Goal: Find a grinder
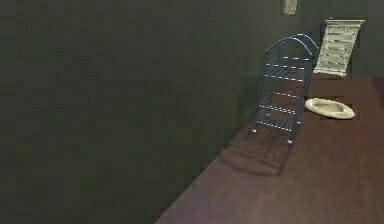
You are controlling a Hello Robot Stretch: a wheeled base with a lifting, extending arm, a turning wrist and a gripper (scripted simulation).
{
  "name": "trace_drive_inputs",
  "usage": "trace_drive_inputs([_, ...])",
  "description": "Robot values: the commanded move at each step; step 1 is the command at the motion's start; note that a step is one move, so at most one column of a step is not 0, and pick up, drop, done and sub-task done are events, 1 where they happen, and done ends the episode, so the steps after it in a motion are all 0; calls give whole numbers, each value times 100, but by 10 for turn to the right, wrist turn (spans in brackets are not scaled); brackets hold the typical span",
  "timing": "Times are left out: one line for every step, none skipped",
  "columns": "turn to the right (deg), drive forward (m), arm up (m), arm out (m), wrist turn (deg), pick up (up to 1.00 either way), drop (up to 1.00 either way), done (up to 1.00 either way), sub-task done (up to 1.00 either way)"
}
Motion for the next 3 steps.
trace_drive_inputs([0, 15, 0, 0, 0, 0, 0, 0, 0])
trace_drive_inputs([330, 0, 0, 0, 0, 0, 0, 0, 0])
trace_drive_inputs([0, 60, 0, 0, 0, 0, 0, 0, 0])
